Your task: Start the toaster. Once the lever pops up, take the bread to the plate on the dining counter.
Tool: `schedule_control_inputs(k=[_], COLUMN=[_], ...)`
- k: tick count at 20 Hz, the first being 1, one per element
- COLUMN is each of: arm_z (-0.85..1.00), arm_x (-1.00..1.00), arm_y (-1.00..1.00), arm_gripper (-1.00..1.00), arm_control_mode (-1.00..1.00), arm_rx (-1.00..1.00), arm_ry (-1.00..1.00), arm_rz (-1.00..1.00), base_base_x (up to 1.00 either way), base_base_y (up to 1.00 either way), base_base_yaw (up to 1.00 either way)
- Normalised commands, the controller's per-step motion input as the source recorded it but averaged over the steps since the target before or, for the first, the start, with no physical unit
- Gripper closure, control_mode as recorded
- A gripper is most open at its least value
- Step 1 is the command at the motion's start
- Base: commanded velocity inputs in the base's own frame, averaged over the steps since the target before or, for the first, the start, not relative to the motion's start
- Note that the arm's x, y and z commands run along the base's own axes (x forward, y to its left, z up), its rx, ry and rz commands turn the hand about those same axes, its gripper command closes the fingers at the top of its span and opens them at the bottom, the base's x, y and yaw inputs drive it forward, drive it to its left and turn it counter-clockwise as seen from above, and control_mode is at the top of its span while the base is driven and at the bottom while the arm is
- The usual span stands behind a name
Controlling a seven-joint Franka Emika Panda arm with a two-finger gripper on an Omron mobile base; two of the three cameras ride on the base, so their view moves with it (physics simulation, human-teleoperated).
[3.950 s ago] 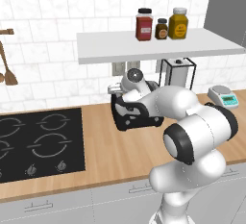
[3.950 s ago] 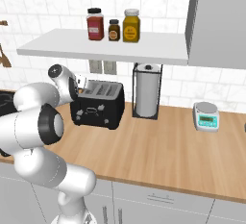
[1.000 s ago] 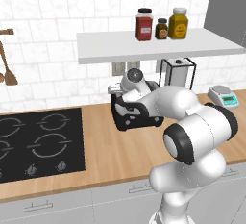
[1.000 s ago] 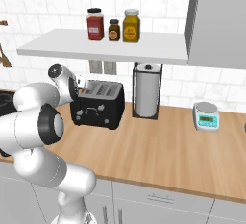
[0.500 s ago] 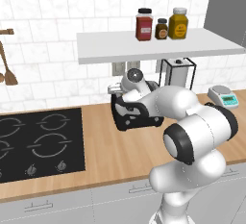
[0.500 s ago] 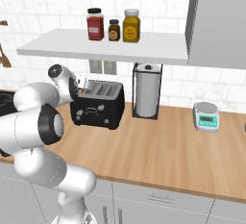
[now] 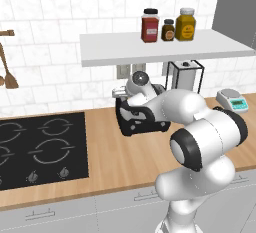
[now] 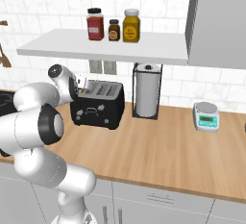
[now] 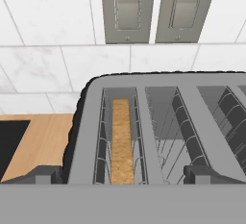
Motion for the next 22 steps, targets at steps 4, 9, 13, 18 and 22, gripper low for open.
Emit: schedule_control_inputs(k=[4,9,13,18,22], arm_z=[0.0,0.0,0.0,0.0,0.0], arm_x=[0.0,0.0,0.0,0.0,0.0], arm_y=[0.0,0.0,0.0,0.0,0.0], arm_gripper=[-1.0,-1.0,-1.0,-1.0,-1.0], arm_control_mode=[-1.0,-1.0,-1.0,-1.0,-1.0], arm_rx=[0.0,0.0,0.0,0.0,0.0], arm_ry=[0.0,0.0,0.0,0.0,0.0], arm_rz=[0.0,0.0,0.0,0.0,0.0], base_base_x=[0.0,0.0,0.0,0.0,0.0], base_base_y=[0.0,0.0,0.0,0.0,0.0], base_base_yaw=[0.0,0.0,0.0,0.0,0.0])
